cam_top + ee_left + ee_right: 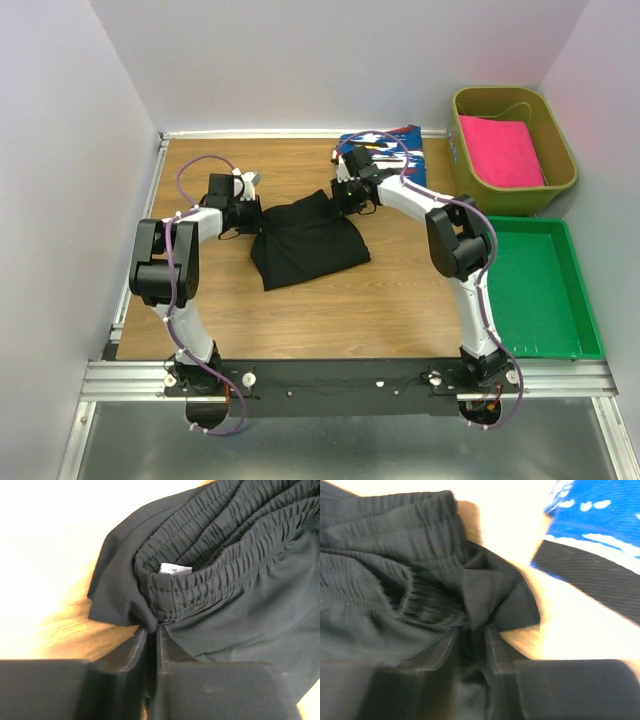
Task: Fold and stack the mixed laundry pile
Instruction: Pick up the shorts from the center of the board.
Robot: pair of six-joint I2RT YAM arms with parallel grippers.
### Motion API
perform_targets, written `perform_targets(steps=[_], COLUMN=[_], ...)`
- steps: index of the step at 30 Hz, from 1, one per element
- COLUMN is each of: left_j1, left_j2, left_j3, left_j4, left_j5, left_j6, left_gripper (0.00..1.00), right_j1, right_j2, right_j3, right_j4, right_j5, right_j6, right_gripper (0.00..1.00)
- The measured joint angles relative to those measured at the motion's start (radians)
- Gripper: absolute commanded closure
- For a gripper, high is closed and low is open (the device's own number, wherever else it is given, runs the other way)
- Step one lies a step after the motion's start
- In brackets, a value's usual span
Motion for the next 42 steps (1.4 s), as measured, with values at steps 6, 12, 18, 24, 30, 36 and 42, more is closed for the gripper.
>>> perform_targets(steps=[6,12,18,24,30,36,42], left_j1=[-0.005,-0.016,-0.04,-0.076,-0.119,-0.197,-0.276], left_j2=[0.009,-0.037,-0.142,-0.17,-0.17,-0.154,-0.034], left_j3=[0.006,0.006,0.031,0.087,0.189,0.374,0.638], left_j4=[0.002,-0.006,-0.016,-0.016,-0.04,-0.064,-0.085], left_j5=[0.008,0.003,-0.017,-0.032,-0.04,-0.043,-0.043], left_j6=[-0.002,0.007,0.023,0.036,0.045,0.063,0.067], left_gripper=[1.0,1.0,1.0,1.0,1.0,1.0,1.0], right_j1=[0.0,0.0,0.002,0.002,-0.006,-0.077,-0.185], right_j2=[-0.002,-0.056,-0.151,-0.225,-0.301,-0.395,-0.443], right_j3=[-0.004,-0.048,-0.068,-0.071,-0.112,-0.122,-0.095], right_j4=[0.008,0.028,0.04,0.056,0.051,0.04,0.029], right_j5=[-0.031,-0.02,0.025,0.082,0.144,0.174,0.187], right_j6=[-0.004,0.0,0.006,0.002,-0.019,-0.041,-0.067], right_gripper=[0.99,0.99,0.99,0.99,0.99,0.99,0.99])
